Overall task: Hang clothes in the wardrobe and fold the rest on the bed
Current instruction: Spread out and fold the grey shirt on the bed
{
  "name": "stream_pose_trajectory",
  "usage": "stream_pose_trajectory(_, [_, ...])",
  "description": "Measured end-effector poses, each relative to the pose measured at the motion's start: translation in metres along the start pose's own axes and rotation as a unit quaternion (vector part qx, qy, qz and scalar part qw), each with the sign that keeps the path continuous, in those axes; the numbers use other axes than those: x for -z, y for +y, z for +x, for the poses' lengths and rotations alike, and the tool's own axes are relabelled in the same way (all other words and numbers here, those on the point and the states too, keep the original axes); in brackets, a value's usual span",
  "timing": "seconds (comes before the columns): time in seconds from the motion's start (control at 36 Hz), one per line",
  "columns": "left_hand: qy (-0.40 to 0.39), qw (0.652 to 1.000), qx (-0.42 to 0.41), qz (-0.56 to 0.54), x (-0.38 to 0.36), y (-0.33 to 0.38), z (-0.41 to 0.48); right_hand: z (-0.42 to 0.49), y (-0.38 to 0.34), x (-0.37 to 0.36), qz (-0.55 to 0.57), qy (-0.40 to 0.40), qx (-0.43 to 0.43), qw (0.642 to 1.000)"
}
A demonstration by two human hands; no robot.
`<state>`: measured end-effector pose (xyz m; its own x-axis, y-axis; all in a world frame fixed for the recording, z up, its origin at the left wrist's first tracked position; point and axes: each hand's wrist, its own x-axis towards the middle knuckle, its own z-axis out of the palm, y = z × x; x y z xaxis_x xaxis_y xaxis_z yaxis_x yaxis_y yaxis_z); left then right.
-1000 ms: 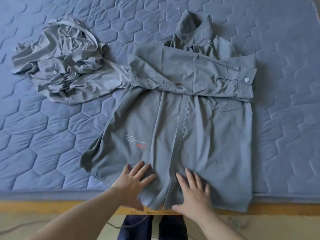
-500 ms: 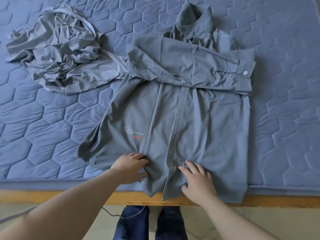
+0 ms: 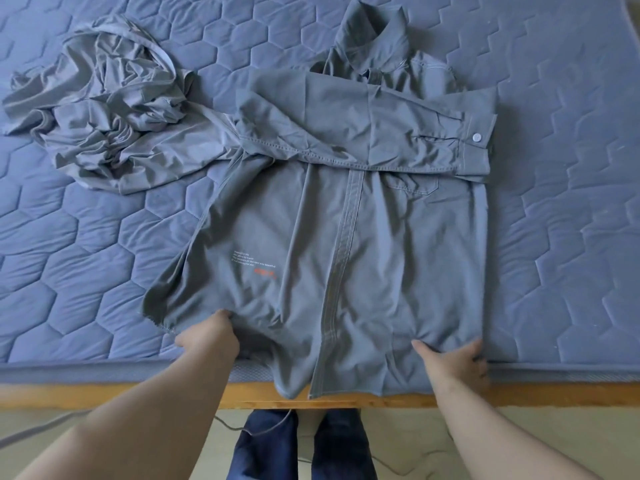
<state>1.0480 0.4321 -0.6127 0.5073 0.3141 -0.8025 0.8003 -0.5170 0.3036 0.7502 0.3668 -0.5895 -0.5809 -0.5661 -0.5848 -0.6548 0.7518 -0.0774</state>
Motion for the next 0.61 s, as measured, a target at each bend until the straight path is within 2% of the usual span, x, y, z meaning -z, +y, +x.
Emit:
stream_pose_trajectory(0.06, [-0.034,0.999,-0.003,0.030,-0.004,0.000,-0.004,0.001,-0.006,-0.001,0.001,-0.009,-0.004,1.000])
stream_pose_trajectory(0.14, [-0.059,0.991,-0.099,0.073,-0.010,-0.002,-0.020,-0.001,-0.013,-0.004,0.005,-0.012,-0.009,1.000])
stream_pose_trajectory(0.22, [-0.090,0.979,-0.151,0.100,-0.017,-0.004,-0.044,-0.011,-0.016,-0.006,-0.002,-0.058,0.038,0.998])
stream_pose_trajectory(0.33, [-0.165,0.964,-0.156,0.137,-0.026,-0.001,-0.058,-0.027,-0.022,-0.006,0.022,-0.126,0.070,0.989])
stream_pose_trajectory(0.47, [-0.206,0.951,-0.167,0.156,-0.026,0.009,-0.065,-0.037,-0.033,0.001,0.180,-0.165,0.028,0.969])
stream_pose_trajectory(0.61, [-0.233,0.948,-0.166,0.140,-0.032,0.030,-0.086,-0.045,-0.055,0.014,0.366,-0.176,-0.015,0.914])
